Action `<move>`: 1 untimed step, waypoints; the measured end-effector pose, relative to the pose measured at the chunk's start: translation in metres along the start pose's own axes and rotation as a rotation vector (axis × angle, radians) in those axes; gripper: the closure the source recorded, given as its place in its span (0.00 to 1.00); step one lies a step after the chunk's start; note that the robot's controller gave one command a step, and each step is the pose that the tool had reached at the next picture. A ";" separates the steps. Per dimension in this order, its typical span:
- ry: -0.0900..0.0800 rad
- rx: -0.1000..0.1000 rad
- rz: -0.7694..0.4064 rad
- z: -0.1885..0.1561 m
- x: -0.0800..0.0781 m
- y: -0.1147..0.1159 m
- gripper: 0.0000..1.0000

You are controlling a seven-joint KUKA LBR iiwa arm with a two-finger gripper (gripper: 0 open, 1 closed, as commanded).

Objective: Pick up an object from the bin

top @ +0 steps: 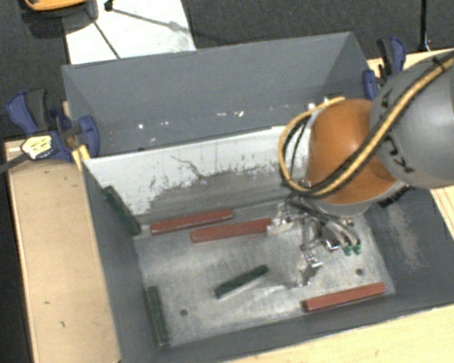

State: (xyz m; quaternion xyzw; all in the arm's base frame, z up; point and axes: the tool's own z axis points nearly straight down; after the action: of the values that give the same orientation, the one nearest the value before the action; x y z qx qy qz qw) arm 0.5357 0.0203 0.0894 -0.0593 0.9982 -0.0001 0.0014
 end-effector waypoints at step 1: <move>0.003 -0.002 -0.124 -0.005 -0.022 0.027 0.00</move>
Offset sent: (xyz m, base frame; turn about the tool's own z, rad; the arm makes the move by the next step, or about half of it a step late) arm 0.0043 0.0708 -0.0194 -0.0717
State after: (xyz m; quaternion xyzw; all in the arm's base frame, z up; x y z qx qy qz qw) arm 0.5547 0.0500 0.0949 -0.1209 0.9927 0.0006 -0.0001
